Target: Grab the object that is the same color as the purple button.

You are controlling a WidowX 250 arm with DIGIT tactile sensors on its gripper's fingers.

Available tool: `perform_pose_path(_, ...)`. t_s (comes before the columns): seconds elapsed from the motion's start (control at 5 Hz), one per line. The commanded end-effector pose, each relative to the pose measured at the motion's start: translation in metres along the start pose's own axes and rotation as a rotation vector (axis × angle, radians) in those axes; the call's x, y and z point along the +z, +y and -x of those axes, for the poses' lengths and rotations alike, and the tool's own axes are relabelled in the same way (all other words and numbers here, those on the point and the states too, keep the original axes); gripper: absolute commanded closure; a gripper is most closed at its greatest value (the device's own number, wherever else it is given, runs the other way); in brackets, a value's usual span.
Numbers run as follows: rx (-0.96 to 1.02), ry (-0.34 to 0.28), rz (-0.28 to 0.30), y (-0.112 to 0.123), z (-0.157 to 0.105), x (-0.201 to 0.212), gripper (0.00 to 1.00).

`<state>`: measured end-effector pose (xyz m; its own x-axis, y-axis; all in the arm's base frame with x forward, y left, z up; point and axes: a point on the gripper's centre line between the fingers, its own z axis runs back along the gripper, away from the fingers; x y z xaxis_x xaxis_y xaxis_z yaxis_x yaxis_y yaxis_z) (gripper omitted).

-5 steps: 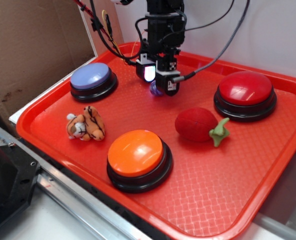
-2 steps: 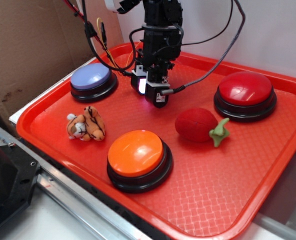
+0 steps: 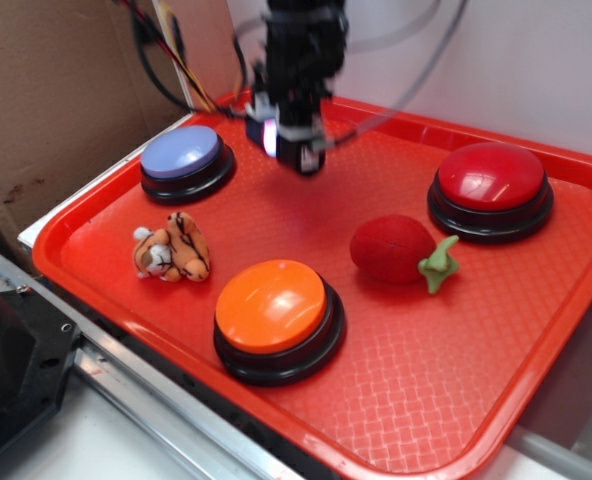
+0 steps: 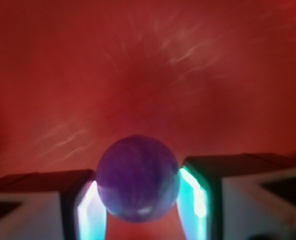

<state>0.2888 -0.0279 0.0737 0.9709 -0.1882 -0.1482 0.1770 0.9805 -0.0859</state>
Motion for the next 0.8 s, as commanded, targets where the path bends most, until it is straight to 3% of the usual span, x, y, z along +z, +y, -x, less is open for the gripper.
perform_pose_path(0.0, 0.389, -0.198, 0.016, -0.034, 0.052, 0.104, 1.00)
perform_pose_path(0.2, 0.368, -0.256, 0.055, -0.037, 0.075, 0.150, 1.00)
perform_pose_path(0.4, 0.344, -0.306, 0.041, -0.047, 0.094, 0.196, 1.00)
perform_pose_path(0.6, 0.300, -0.341, 0.020, -0.053, 0.102, 0.214, 1.00)
